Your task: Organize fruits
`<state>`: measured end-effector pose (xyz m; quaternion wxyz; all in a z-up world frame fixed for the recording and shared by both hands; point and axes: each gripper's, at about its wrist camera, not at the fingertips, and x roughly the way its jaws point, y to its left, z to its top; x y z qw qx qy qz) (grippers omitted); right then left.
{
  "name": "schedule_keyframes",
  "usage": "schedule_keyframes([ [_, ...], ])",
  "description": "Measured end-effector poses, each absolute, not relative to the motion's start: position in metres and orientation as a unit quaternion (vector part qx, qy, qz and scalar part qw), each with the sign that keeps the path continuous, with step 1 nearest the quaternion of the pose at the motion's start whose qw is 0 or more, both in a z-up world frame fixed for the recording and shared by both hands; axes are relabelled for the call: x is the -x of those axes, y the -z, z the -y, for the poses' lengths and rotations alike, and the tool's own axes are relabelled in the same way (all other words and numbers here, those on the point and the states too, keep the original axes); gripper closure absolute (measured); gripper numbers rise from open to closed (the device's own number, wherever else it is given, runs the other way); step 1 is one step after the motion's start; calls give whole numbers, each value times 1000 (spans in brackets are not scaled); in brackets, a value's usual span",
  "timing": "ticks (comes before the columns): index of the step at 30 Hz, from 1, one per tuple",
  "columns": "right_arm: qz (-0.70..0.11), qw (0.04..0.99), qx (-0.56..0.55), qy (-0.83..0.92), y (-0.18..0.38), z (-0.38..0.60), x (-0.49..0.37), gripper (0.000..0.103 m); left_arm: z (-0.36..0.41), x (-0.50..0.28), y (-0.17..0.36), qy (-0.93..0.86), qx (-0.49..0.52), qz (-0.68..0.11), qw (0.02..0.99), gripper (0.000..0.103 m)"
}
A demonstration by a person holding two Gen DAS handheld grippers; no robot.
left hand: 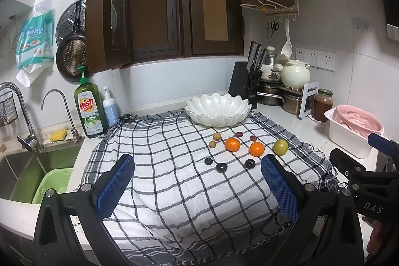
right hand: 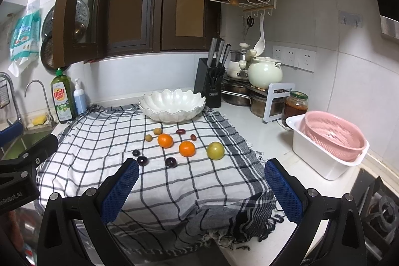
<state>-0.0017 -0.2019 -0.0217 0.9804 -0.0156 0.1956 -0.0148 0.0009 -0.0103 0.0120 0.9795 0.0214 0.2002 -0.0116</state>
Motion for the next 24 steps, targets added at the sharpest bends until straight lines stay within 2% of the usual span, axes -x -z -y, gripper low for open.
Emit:
schedule_keyframes([
  [11, -216, 976, 27, 8, 39, 192, -33, 1, 6, -40, 12, 32, -38, -229, 972, 0],
  [19, -238, 971, 21, -8, 55, 185, -74, 12, 8, -82, 27, 59, -61, -245, 966, 10],
  [24, -259, 965, 21, -19, 70, 177, -108, 21, 13, -114, 39, 83, -84, -261, 958, 15],
])
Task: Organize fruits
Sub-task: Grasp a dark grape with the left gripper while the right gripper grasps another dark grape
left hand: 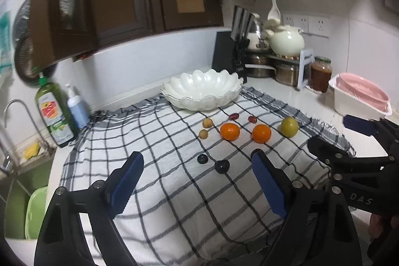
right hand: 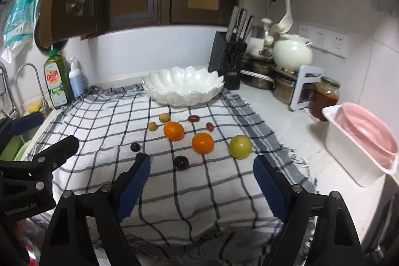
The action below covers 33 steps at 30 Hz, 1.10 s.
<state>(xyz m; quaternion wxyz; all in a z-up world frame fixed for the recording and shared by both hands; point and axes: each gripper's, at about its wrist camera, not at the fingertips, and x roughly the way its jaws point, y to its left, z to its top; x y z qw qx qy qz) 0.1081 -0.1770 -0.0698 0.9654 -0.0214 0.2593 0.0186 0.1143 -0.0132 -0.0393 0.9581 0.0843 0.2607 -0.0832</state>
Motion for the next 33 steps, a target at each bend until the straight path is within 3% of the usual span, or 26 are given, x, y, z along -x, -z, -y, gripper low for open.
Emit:
schedule_keyframes([
  [24, -366, 929, -3, -60, 145, 159, -219, 51, 33, -226, 127, 202, -124, -380, 894, 48],
  [27, -377, 924, -2, -62, 151, 157, -225, 55, 33, -232, 132, 208, -128, -389, 888, 56],
  [33, -396, 916, -6, -70, 161, 156, -235, 60, 36, -240, 140, 226, -127, -401, 879, 60],
])
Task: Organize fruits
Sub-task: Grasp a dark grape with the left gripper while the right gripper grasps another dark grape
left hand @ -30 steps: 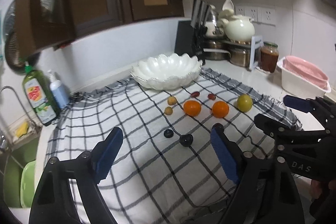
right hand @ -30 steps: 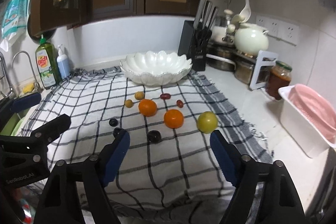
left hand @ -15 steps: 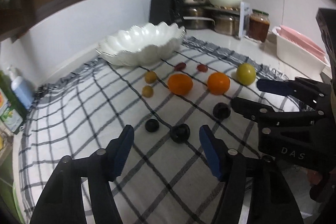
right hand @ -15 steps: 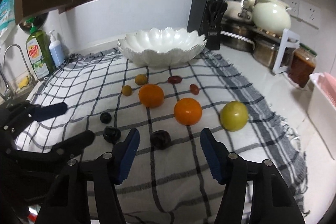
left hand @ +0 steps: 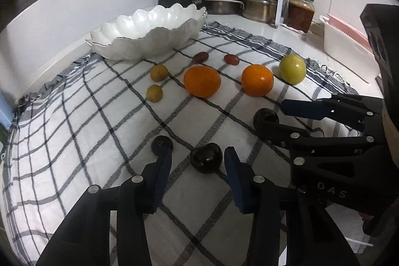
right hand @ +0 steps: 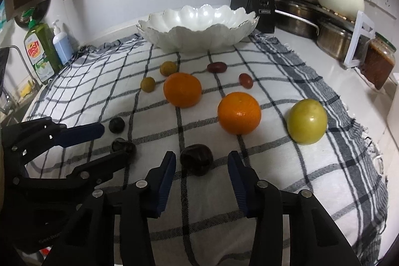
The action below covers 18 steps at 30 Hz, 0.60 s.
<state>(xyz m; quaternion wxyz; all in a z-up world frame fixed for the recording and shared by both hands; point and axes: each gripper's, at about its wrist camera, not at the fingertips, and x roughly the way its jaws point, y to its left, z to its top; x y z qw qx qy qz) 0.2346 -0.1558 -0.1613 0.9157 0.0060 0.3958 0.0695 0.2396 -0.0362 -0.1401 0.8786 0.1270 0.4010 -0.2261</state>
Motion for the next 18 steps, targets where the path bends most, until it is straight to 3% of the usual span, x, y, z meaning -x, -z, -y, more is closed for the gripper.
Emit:
schedule_keyframes([
  [3, -403, 912, -8, -74, 164, 154, -238, 63, 38, -242, 143, 234, -129, -404, 875, 62],
  [8, -413, 908, -7, -71, 168, 152, -242, 70, 41, -246, 147, 253, -127, -416, 864, 74],
  [18, -403, 914, -10, -51, 164, 148, -236, 73, 37, -248, 142, 273, -104, -412, 863, 74],
])
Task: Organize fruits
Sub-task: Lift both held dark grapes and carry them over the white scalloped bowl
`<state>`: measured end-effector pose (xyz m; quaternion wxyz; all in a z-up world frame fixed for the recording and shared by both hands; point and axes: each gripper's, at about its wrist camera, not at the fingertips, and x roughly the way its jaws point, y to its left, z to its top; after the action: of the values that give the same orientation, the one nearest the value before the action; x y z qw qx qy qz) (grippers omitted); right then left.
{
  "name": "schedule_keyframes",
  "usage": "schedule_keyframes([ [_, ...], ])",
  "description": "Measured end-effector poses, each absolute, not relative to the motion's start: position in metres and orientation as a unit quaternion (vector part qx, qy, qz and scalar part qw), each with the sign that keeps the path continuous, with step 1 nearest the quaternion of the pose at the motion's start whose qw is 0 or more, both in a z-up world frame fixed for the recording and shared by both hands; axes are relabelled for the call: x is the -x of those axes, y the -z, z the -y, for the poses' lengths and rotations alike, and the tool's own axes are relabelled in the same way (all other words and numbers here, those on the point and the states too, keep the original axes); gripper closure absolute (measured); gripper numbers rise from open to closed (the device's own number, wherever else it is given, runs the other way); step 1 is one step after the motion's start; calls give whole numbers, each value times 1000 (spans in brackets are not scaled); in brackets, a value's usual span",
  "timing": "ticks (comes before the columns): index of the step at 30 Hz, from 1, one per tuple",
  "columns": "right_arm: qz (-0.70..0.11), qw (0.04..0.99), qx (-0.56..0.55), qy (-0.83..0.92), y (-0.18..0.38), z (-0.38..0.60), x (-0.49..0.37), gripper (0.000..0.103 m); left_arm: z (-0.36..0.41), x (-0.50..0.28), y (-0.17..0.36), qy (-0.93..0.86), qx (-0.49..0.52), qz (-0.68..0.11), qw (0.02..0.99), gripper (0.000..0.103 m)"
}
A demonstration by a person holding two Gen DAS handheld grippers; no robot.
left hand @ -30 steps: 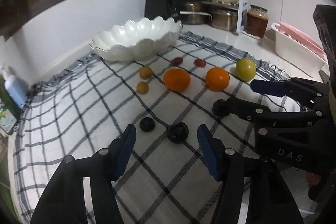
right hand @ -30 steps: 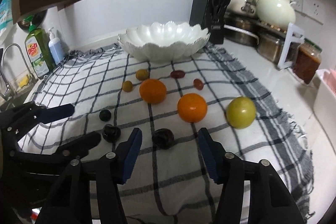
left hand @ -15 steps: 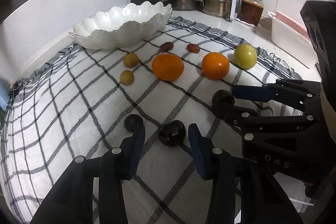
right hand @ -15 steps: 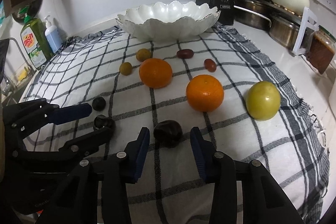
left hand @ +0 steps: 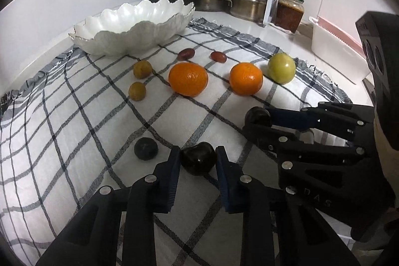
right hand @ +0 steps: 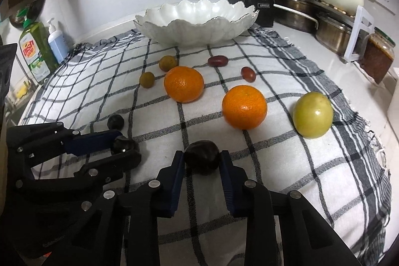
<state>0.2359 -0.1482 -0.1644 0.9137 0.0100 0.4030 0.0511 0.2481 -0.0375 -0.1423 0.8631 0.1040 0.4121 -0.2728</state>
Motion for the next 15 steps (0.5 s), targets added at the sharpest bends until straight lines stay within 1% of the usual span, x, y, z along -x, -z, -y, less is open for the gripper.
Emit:
schedule_keyframes([
  [7, -394, 918, -18, -49, 152, 153, -232, 73, 36, -248, 125, 259, -98, -398, 875, 75],
  [15, -366, 927, -17, -80, 118, 161, -239, 73, 37, -250, 99, 221, -78, -372, 898, 75],
])
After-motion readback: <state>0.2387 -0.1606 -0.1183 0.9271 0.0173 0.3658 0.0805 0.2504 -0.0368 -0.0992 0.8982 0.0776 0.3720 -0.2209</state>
